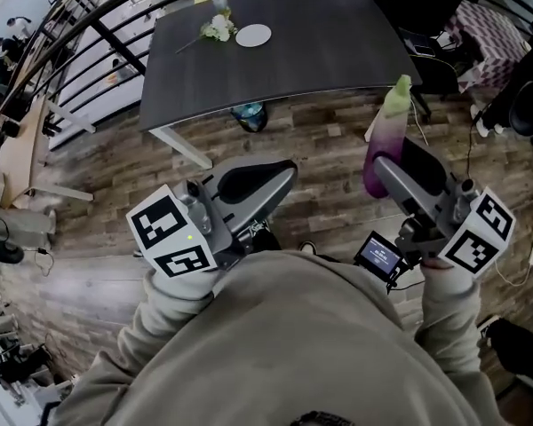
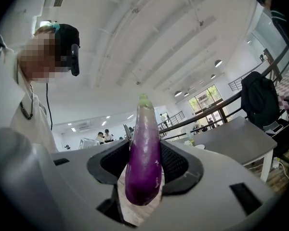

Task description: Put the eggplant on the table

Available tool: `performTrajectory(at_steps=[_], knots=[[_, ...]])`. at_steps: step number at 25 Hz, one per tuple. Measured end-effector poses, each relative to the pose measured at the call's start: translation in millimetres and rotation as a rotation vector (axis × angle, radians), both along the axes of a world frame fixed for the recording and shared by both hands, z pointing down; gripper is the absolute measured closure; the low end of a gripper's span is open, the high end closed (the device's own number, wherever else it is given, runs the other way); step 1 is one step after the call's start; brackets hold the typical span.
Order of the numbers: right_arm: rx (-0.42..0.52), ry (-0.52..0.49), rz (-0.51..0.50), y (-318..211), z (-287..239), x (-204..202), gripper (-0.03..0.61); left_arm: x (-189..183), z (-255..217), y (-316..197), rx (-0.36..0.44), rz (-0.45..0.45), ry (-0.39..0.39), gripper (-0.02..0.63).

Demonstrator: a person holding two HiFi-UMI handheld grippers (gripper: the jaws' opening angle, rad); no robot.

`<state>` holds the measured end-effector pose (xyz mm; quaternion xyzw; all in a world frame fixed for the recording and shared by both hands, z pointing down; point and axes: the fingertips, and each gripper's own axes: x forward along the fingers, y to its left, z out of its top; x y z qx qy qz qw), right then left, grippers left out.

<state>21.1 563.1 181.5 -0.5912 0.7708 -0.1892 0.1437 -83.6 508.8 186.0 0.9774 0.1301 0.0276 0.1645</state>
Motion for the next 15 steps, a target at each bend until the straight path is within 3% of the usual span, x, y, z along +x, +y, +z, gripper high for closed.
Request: performTrajectory(at_steps=[15], knots=[[-0.006,0.014,0.084,-25,-6,21,0.373,28,-3,-38,-0.018,0.078,0.035,0.607]])
